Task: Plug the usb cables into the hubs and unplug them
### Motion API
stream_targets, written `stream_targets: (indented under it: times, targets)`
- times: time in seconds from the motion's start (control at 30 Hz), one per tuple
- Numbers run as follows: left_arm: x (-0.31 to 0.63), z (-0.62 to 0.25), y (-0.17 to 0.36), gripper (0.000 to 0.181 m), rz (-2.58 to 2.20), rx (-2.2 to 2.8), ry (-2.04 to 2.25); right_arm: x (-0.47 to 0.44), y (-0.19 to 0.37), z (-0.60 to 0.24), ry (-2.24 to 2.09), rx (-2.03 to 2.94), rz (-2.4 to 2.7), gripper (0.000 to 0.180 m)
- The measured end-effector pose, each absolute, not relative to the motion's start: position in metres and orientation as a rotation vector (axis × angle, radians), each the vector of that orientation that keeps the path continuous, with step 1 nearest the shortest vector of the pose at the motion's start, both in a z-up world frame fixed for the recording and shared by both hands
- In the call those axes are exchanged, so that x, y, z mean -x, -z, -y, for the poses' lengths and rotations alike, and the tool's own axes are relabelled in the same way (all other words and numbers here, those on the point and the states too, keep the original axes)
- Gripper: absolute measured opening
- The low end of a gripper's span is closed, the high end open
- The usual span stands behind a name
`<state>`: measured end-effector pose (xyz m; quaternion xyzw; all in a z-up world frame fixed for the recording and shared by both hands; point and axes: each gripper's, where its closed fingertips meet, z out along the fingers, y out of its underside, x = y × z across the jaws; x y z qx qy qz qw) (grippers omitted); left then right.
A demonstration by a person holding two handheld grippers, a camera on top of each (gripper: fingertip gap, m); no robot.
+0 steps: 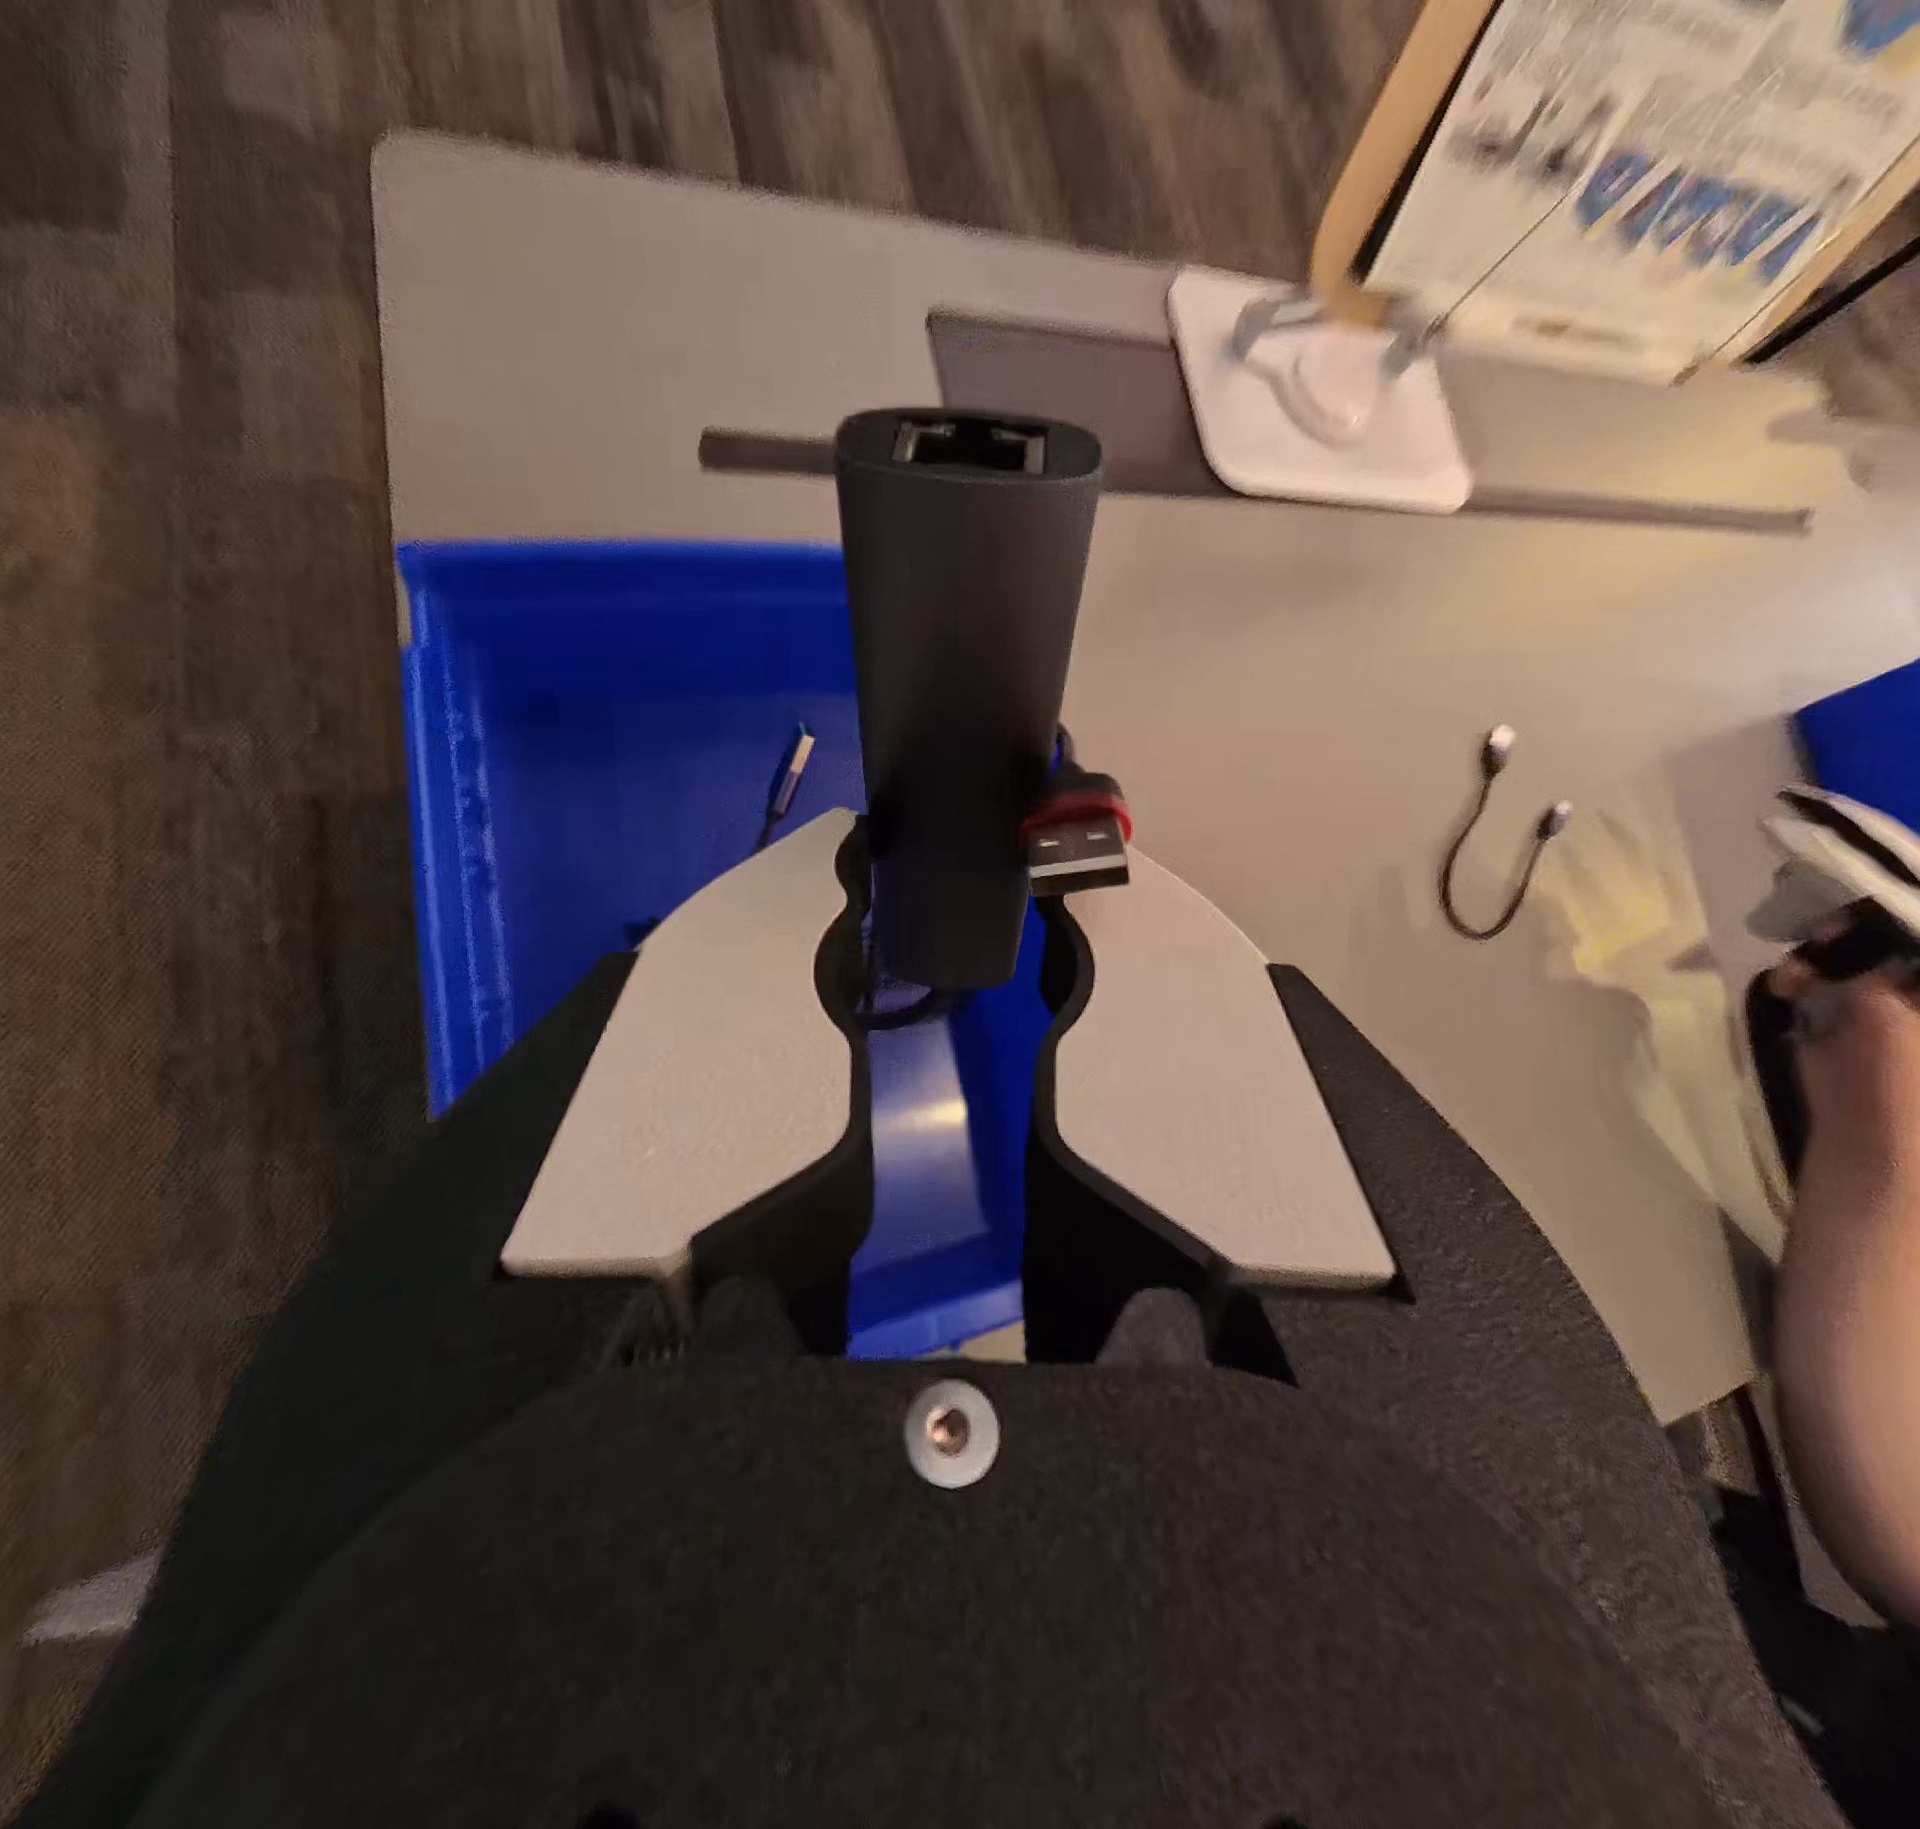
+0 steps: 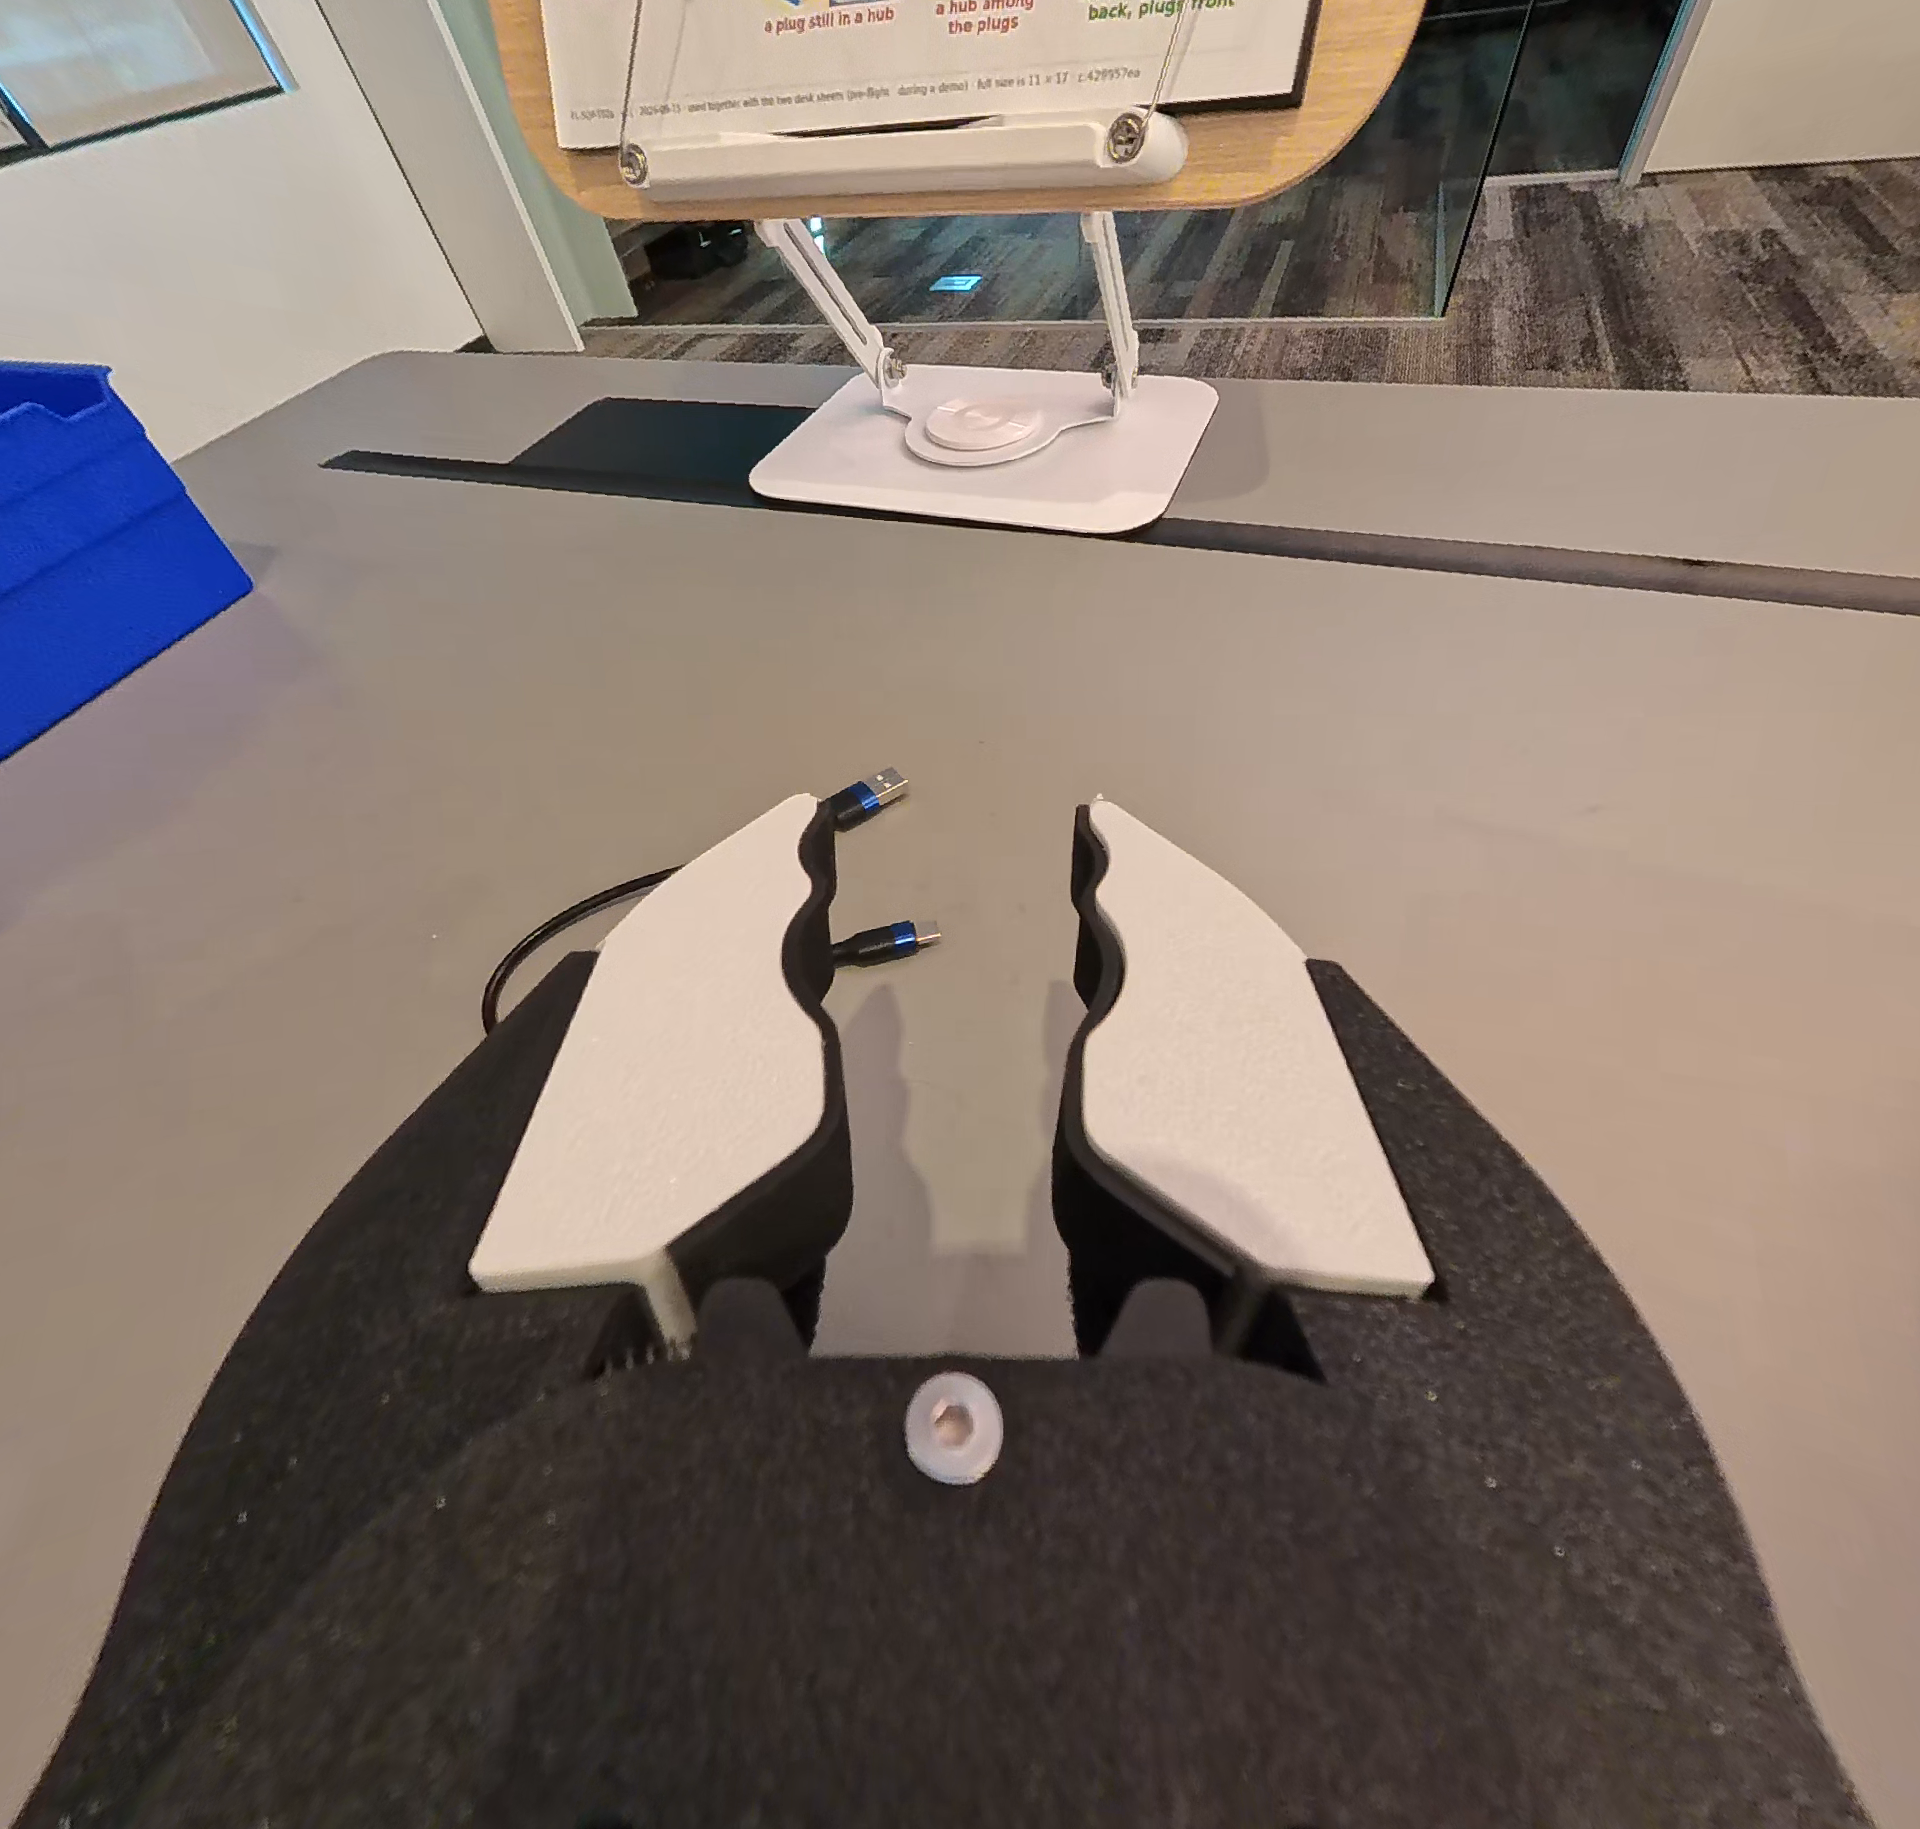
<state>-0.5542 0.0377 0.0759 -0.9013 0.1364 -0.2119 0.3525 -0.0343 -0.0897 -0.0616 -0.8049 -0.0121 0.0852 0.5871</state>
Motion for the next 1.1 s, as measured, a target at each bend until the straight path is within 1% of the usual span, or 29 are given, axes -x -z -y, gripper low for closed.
stream_targets:
  times: [0.07, 0.37, 0.53, 0.63, 0.83, 1.1]
  targets:
    - [0.557, -0.033, -0.058, 0.030, -0.354, 2.383, 0.540, 0.036, 0.062, 0.090, -0.207, 1.877, 0.031, 0.043]
    - [0.546, 0.008, 0.039, 0.030, -0.182, 2.516, 1.039, 0.040, 0.061, 0.091, -0.222, 1.875, 0.041, 0.043]
    - [0.545, 0.019, 0.066, 0.030, -0.034, 2.474, 1.298, 0.041, 0.060, 0.091, -0.212, 1.872, 0.048, 0.043]
    - [0.547, 0.021, 0.080, 0.030, -0.019, 2.498, 1.298, 0.041, 0.060, 0.092, -0.210, 1.871, 0.049, 0.043]
    - [0.553, 0.010, 0.052, 0.030, -0.173, 2.456, 1.118, 0.043, 0.062, 0.090, -0.200, 1.879, 0.067, 0.043]
    - [0.565, -0.009, -0.032, 0.030, -0.260, 2.389, 0.880, 0.043, 0.062, 0.090, -0.201, 1.880, 0.064, 0.043]
